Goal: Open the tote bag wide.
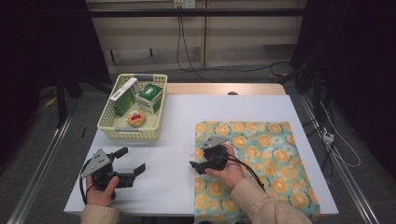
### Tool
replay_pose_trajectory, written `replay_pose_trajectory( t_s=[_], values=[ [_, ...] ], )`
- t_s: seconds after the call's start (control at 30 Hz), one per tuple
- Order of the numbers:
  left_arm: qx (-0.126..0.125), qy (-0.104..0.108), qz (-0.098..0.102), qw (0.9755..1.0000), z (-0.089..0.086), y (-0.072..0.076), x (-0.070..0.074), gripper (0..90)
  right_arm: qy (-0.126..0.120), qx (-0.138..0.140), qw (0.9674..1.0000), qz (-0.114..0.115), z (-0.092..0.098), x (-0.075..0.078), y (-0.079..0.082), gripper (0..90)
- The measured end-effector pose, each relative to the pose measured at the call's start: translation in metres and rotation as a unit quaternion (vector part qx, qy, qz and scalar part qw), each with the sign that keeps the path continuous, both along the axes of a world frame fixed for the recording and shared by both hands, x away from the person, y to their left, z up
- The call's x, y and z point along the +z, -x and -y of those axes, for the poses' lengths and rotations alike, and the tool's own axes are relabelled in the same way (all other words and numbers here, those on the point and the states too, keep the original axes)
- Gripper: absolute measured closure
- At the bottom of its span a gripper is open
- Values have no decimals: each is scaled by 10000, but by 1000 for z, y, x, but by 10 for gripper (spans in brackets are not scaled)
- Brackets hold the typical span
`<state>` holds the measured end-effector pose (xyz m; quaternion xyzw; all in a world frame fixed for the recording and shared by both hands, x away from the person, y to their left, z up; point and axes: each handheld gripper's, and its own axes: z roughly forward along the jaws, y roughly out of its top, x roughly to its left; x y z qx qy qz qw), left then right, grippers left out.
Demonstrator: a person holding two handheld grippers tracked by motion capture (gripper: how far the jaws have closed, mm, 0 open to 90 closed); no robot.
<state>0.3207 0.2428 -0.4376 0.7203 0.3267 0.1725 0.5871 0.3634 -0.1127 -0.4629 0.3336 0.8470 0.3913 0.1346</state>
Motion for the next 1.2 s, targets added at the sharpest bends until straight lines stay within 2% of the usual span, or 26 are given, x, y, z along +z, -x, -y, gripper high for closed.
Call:
replay_pose_trajectory(
  t_s=[0.03, 0.3, 0.37, 0.4, 0.43, 0.47, 0.5, 0.53, 0.57, 0.6, 0.7, 0.73, 0.77, 0.8, 0.97, 1.0, 1.13, 1.2],
  values=[
    [12, 14, -10, 10000, 0, 0, 0, 35, 106, 30, 9999, -43, -2, -1, 0, 255],
    [-36, -58, -24, 10000, 3, 0, 0, 35, 157, -24, 9998, -109, -2, 0, 0, 358],
    [-25, -62, -8, 10000, 3, 0, 0, 35, 189, -42, 9997, -145, 1, 2, -3, 451],
    [-23, -72, -5, 10000, 2, 0, 0, 35, 189, -42, 9997, -145, 1, 2, -3, 451],
    [-17, -59, -13, 10000, 2, 1, 0, 35, 215, -63, 9996, -155, 2, 3, -5, 521],
    [-13, -56, -26, 10000, 2, 1, 0, 35, 214, -72, 9996, -159, 3, 3, -6, 555],
    [-12, -55, -29, 10000, 2, 1, 0, 35, 214, -72, 9996, -159, 3, 3, -6, 555],
    [-7, -54, -31, 10000, 2, 1, 0, 35, 182, -85, 9997, -171, 6, 3, -8, 638],
    [-6, -53, -33, 10000, 2, 1, 0, 35, 172, -90, 9997, -178, 7, 4, -9, 681],
    [-10, -44, -32, 10000, 3, 1, 0, 35, 172, -90, 9997, -178, 7, 4, -9, 681],
    [-14, -85, -22, 10000, 2, 1, -1, 35, 104, -99, 9996, -226, 11, 4, -11, 849],
    [-16, -76, -25, 10000, 2, 1, -1, 35, 75, -105, 9996, -250, 12, 4, -12, 870],
    [-28, -99, -23, 9999, 2, 1, -1, 35, 54, -96, 9996, -256, 13, 4, -13, 884],
    [-28, -83, -26, 10000, 2, 2, -1, 35, -46, -125, 9993, -360, 15, 4, -16, 900],
    [-8, -110, -27, 9999, 2, 3, -1, 35, -101, -196, 9993, -286, 19, 8, -20, 900],
    [-8, -122, -20, 9999, 2, 3, 0, 35, -189, -242, 9991, -287, 22, 14, -26, 900],
    [9, -92, -29, 10000, 2, 6, 1, 36, -187, -364, 9990, -165, 27, 29, -41, 900],
    [18, -109, -47, 9999, 1, 7, 1, 35, -295, -407, 9986, -143, 29, 34, -50, 900]
  ],
)
